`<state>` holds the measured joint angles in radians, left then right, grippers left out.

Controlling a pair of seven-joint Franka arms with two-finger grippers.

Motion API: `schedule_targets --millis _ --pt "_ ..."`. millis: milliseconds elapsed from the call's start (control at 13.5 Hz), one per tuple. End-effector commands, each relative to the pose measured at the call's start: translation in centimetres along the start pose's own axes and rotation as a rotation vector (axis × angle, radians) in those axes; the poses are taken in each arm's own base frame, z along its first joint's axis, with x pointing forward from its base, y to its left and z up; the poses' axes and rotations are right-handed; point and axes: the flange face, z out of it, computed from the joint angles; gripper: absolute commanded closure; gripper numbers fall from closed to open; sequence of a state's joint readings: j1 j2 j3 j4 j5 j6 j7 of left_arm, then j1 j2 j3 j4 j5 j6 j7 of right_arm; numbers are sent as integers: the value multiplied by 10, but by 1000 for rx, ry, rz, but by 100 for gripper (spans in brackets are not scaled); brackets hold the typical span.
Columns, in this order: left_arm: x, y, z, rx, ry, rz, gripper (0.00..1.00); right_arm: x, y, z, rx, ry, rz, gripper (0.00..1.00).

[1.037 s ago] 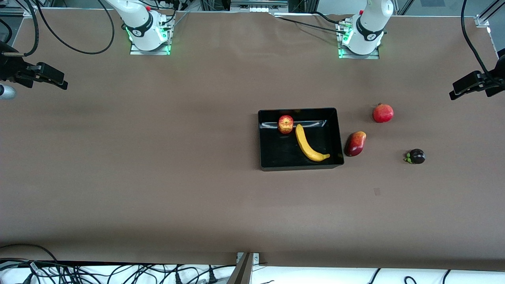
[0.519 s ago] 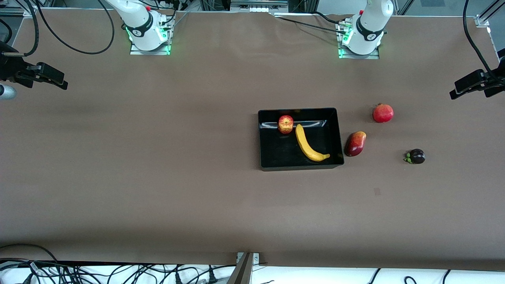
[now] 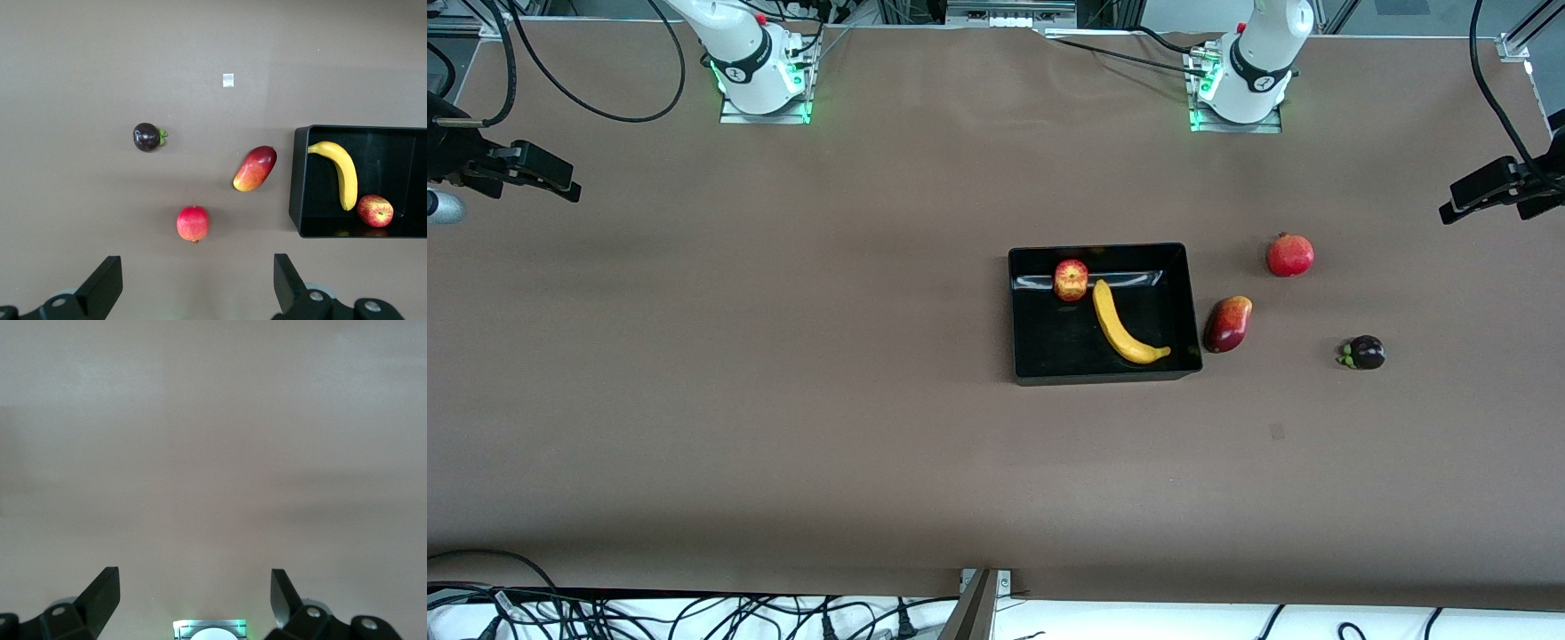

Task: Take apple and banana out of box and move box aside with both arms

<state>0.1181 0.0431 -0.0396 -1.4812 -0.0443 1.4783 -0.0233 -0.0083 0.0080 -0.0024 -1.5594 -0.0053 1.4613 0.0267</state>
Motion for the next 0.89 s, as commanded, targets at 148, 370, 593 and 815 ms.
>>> schedule_targets --millis 148,370,593,815 --pt "4 9 3 -15 -7 2 0 -3 -1 -5 14 -3 2 0" --pt "31 62 50 -9 -35 -135 0 -3 -2 -5 14 -3 1 0" --pt "60 121 115 0 -25 -201 0 -3 -1 -5 14 -3 2 0" --pt "64 150 157 2 -18 -226 0 -3 0 -5 15 -3 4 0"
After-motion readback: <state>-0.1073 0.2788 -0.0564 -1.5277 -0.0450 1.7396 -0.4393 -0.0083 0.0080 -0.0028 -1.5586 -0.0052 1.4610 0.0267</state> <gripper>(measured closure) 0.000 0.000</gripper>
